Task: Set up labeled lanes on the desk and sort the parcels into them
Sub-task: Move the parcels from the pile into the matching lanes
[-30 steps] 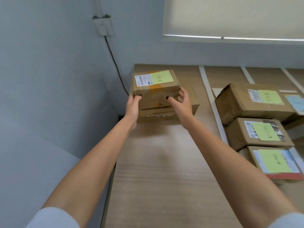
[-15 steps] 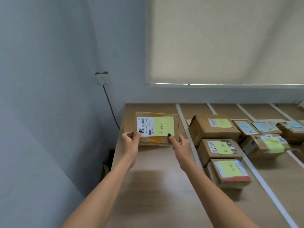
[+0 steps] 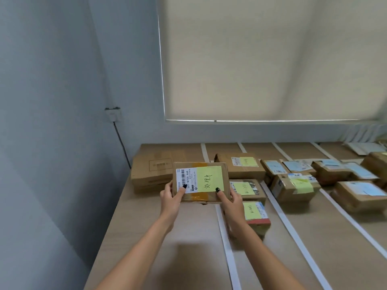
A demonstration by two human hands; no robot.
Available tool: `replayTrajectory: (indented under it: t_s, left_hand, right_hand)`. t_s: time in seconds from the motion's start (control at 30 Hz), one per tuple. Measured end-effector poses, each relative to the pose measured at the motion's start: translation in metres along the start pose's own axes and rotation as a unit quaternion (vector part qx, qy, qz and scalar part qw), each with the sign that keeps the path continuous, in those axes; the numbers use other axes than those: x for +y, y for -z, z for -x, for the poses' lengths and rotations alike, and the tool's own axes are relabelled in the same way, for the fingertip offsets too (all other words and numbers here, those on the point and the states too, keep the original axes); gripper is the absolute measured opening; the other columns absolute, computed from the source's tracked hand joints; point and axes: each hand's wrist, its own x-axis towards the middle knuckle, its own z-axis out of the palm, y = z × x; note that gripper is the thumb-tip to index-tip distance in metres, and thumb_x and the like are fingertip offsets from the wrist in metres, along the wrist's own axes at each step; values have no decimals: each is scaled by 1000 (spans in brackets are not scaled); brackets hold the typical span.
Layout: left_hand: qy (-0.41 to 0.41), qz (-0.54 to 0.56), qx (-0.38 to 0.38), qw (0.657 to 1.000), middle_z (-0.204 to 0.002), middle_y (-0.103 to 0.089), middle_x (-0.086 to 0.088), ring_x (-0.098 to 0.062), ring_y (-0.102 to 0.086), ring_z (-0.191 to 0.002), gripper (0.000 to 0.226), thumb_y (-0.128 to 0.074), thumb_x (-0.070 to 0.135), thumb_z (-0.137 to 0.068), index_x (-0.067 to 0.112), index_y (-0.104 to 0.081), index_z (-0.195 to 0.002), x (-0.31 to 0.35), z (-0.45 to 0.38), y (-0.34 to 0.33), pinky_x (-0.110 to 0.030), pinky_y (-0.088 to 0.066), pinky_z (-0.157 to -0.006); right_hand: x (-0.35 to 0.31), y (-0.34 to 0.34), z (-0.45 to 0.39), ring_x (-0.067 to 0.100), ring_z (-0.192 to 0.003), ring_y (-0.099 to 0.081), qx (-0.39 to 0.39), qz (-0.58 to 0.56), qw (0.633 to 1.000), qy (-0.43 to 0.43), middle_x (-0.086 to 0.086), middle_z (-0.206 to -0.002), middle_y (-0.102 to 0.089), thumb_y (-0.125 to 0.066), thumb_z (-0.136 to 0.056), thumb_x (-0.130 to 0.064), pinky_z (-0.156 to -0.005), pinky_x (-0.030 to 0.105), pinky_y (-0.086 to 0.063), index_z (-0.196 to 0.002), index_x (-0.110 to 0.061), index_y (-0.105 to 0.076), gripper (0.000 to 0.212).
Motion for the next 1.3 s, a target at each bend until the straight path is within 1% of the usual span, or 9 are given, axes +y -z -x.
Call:
replayTrajectory:
  t_s: [0.13, 0.23, 0.33, 0.53, 0.67, 0.83, 1.0, 1.13, 1.3]
  left_hand:
    - [-10, 33, -1, 999, -131, -45, -4, -12, -52, -106, 44, -53, 30, -93, 19, -39, -134, 3, 45, -64, -19, -41, -81]
    - [-11, 58, 1, 998, -118, -59, -1, -1, -58, -93, 41, -51, 27, -95, 19, -38, -133, 11, 80, -114, -9, -46, -58]
    - [-5, 70, -20, 997, -109, -60, 6, 0, -59, -89, 35, -50, 25, -96, 24, -40, -129, 21, 109, -162, -5, -47, -54]
    - [14, 50, -51, 997, -128, -58, -1, -17, -56, -114, 43, -49, 27, -96, 23, -38, -138, 36, 134, -230, -32, -45, -98]
    - [21, 27, -81, 996, -124, -56, 7, -9, -54, -106, 49, -47, 31, -96, 25, -31, -142, 36, 132, -262, -25, -41, -91]
    - [34, 27, -110, 993, -123, -54, 7, 0, -55, -93, 47, -47, 29, -97, 23, -34, -141, 29, 130, -299, -10, -45, -65]
    - [65, 5, -134, 989, -134, -53, -5, -19, -51, -120, 47, -46, 30, -97, 16, -38, -141, 20, 119, -355, -34, -40, -105]
    - [106, 0, -148, 983, -129, -56, -1, -12, -52, -109, 39, -45, 33, -97, 18, -44, -133, 6, 109, -399, -25, -39, -94]
    - [149, -6, -131, 980, -126, -58, -1, -13, -55, -107, 39, -45, 35, -97, 18, -45, -132, -20, 90, -449, -23, -39, -90]
  right_hand:
    - [10, 75, 5, 19, -120, -48, -25, -9, 1000, 12, 4, -134, -48, -56, -92, -32, -91, 27, -42, -139, -18, -44, 50]
    - [11, 137, 9, 17, -113, -53, -53, -6, 998, 18, 3, -128, -56, -55, -92, -32, -83, 22, -44, -139, -21, -43, 50]
    - [9, 196, 10, 12, -107, -56, -65, -16, 998, 15, 0, -123, -59, -54, -93, -30, -80, 18, -46, -140, -19, -42, 50]
    - [5, 274, 4, 15, -111, -55, -53, -8, 999, 6, 2, -126, -59, -55, -93, -27, -89, 26, -44, -138, -18, -46, 47]
    - [14, 302, -4, 18, -112, -54, -38, -11, 999, -8, 4, -125, -60, -54, -93, -28, -88, 29, -45, -136, -17, -47, 45]
    - [35, 340, -20, 21, -113, -52, -8, -10, 999, -41, 6, -127, -56, -56, -92, -30, -88, 31, -44, -138, -15, -43, 51]
    - [54, 382, -45, 19, -104, -54, 17, 5, 998, -60, 7, -120, -59, -56, -92, -32, -78, 26, -44, -132, -12, -48, 46]
    - [74, 413, -72, 11, -94, -54, 14, 14, 997, -80, 4, -115, -60, -54, -93, -32, -66, 18, -42, -130, -14, -51, 41]
    - [111, 440, -115, 19, -109, -53, 2, 34, 992, -119, 4, -123, -57, -53, -94, -32, -86, 28, -43, -133, -13, -49, 44]
